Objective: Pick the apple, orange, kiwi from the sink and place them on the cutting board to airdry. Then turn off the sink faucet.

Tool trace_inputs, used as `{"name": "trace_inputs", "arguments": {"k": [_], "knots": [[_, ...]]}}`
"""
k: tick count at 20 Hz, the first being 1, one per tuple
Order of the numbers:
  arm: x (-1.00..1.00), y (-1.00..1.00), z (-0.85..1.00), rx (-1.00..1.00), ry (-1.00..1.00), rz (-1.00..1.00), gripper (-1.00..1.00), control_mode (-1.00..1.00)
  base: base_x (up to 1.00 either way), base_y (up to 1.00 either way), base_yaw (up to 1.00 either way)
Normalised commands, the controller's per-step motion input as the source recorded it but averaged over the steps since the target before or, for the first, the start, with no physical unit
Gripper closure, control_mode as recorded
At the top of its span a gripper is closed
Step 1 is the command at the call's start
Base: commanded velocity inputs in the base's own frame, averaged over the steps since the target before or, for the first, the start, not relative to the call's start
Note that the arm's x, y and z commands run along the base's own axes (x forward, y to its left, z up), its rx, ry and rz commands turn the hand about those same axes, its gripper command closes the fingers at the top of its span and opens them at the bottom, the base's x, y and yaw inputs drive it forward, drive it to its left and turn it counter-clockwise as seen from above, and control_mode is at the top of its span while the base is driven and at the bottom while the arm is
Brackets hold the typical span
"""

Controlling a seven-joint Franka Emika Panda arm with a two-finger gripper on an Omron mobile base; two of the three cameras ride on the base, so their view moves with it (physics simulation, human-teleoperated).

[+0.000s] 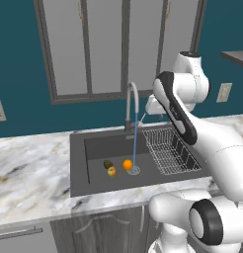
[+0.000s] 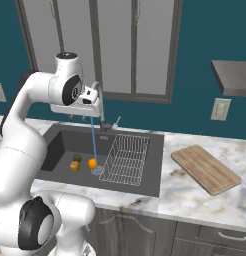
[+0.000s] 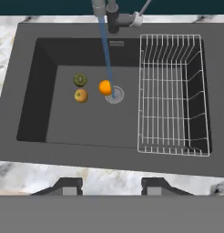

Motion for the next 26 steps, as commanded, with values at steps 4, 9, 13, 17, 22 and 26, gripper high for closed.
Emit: {"name": "trace_inputs", "arguments": {"k": [4, 9, 13, 17, 22, 26], "knots": [[0.00, 0.07, 0.00, -0.01, 0.00, 0.00, -1.00, -1.00, 0.00, 0.00, 0.00], [0.00, 0.21, -0.05, 0.05, 0.01, 0.00, -1.00, -1.00, 0.00, 0.00, 0.00], [0.00, 0.33, -0.01, 0.00, 0.00, 0.00, -1.00, -1.00, 0.00, 0.00, 0.00], [0.00, 0.47, -0.06, 0.00, -0.02, 0.01, -1.00, -1.00, 0.00, 0.00, 0.00], [0.00, 0.39, -0.27, -0.03, -0.01, 0.00, -1.00, -1.00, 0.00, 0.00, 0.00], [0.03, 0.34, -0.38, -0.02, 0.00, 0.00, -1.00, -1.00, 0.00, 0.00, 0.00]]}}
